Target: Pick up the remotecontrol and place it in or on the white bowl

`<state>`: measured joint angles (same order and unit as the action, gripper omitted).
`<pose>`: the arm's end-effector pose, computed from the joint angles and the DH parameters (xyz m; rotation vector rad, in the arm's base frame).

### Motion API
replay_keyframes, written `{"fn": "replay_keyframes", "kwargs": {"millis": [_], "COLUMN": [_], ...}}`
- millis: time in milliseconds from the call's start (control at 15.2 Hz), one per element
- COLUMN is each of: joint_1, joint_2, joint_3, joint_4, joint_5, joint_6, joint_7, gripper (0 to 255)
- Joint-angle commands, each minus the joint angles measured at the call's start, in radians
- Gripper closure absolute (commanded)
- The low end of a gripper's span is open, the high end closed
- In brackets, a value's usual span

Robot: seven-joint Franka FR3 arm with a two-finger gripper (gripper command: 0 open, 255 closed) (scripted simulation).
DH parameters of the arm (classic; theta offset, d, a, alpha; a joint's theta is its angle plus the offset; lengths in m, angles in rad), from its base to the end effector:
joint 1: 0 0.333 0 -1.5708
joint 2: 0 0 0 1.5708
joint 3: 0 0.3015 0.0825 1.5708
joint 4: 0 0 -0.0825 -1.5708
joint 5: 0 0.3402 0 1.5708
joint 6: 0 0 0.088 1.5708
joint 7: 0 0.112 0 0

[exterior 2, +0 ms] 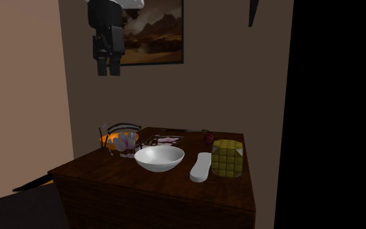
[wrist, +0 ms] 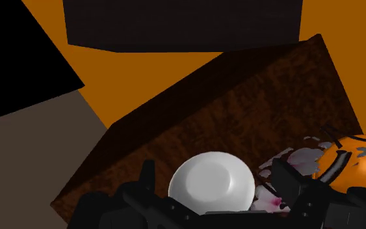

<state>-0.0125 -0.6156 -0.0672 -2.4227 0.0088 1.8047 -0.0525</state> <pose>0.3301 -0.0286 0.5147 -3.0940 0.0261 0.0010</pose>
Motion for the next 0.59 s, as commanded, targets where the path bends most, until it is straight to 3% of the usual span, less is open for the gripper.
{"fn": "replay_keyframes", "kwargs": {"millis": [0, 528], "joint_1": [0.000, 0.011], "joint_2": [0.053, 0.335], "joint_3": [-0.019, -0.074], "joint_4": [-0.010, 0.039], "joint_5": [-0.012, -0.026], "joint_6": [0.064, 0.296], "joint_7": [-0.041, -0.185], "gripper": [0, 0]}}
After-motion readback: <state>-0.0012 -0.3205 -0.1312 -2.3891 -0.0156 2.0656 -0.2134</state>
